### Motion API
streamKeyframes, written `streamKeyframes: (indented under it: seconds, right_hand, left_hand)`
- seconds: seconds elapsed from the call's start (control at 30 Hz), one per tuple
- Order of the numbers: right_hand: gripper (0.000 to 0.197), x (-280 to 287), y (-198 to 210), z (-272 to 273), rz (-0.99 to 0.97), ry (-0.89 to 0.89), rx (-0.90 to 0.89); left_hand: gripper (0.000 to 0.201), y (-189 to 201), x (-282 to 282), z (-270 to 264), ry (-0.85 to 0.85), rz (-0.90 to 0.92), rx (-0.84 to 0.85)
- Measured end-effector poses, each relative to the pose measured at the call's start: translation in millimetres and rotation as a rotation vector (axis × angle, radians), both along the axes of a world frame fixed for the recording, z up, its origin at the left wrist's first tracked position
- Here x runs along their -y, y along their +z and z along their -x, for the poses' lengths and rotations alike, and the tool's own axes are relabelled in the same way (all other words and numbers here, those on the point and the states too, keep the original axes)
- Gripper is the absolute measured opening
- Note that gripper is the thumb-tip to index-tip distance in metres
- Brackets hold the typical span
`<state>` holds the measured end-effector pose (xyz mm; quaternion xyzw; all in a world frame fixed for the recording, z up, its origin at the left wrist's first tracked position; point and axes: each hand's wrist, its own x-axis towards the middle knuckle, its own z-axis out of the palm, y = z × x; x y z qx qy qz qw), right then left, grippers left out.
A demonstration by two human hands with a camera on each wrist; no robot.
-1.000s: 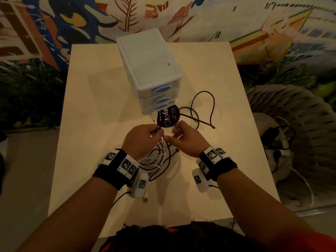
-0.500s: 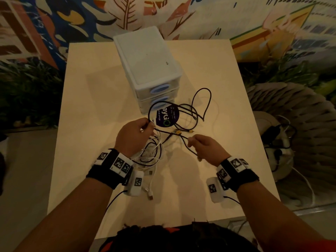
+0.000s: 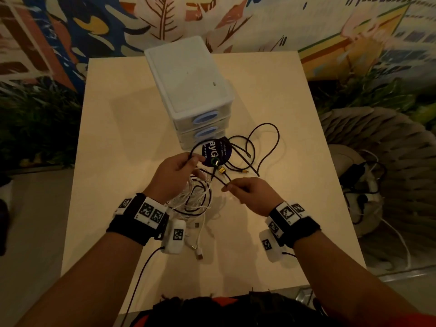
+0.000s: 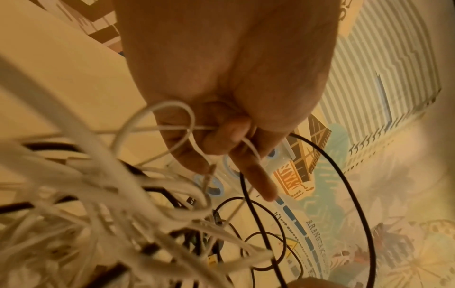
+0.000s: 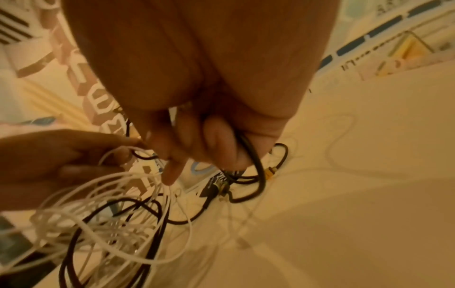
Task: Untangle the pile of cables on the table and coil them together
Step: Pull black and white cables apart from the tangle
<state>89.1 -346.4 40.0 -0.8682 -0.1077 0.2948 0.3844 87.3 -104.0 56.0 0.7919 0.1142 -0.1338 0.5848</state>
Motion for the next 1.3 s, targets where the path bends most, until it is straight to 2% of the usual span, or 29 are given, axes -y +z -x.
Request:
streamKeyframes:
  seconds: [0.07,0.13,0.27,0.37,0.47,0.53,0.63,0.77,0.83,0.97,1.03,1.13,1.17,1.23,1.3]
  right_hand:
    - [0.025,-8.4,-2.8,-2.7,0.024,0.038,-0.023]
    - [0.024,-19.4,-3.9,-6.5,0.028,0.051,0.044]
    - [0.021,-33.7,-4.4,-11.8,-0.055,-0.081,0.113]
    - [0.019,-33.3,-2.9,-10.9,-0.054,-0.079,0.066]
    - [0.026,-27.9,-1.1,-6.9,-0.033,-0.101,0.157]
    - [0.035,-28.4,4.9,-7.4,-0.148,-0.114,0.193]
    - [0.024,-38.1,17.7,-19.5,-0.270,-0.015,0.281]
    - [0.012,-44.3,35.5,-42.3,-0.352,-0.002,0.362]
    - [0.010,-42.7,43.9,-50.3,-0.398,-0.076,0.329]
    - [0.013,-36.7,46.8,-61.8,-0.563,-0.429,0.322]
    - [0.008,-36.8,36.7,-58.5,-0.511,-0.431,0.276]
    - [0.021,-41.7,15.7,-38.0,-0.242,-0.098,0.226]
    - [0.022,-44.4,10.4,-31.8,-0.196,-0.040,0.234]
    - [0.024,-45.4,6.5,-27.6,-0.201,-0.085,0.255]
    - [0.025,-42.9,9.6,-30.3,-0.264,-0.204,0.232]
  left_hand:
    - [0.024,3.4,5.0,1.8,-0.035,0.042,0.001]
    - [0.024,6.1,10.3,1.7,-0.029,0.079,0.009]
    - [0.017,6.7,9.7,-1.1,0.038,0.033,-0.079]
    - [0.030,2.6,5.6,-0.4,-0.064,-0.063,-0.081]
    - [0.030,-3.7,3.8,2.6,-0.141,-0.231,0.043]
    - [0.030,-5.5,5.2,4.5,-0.193,-0.308,0.084]
    - [0.038,2.6,14.7,6.3,-0.320,-0.413,0.110]
    - [0.017,9.3,22.9,5.7,-0.312,-0.434,0.118]
    - [0.023,6.2,21.8,6.7,-0.318,-0.450,0.110]
    - [0.038,2.0,18.4,8.4,-0.327,-0.448,0.079]
    - [0.038,1.8,18.6,8.5,-0.330,-0.456,0.112]
    - [0.033,0.1,19.4,9.1,-0.332,-0.469,0.133]
    - [0.031,-0.1,20.2,9.5,-0.331,-0.470,0.135]
    - [0.031,-1.7,21.2,11.3,-0.328,-0.464,0.149]
    - [0.026,-4.8,19.9,13.4,-0.323,-0.472,0.139]
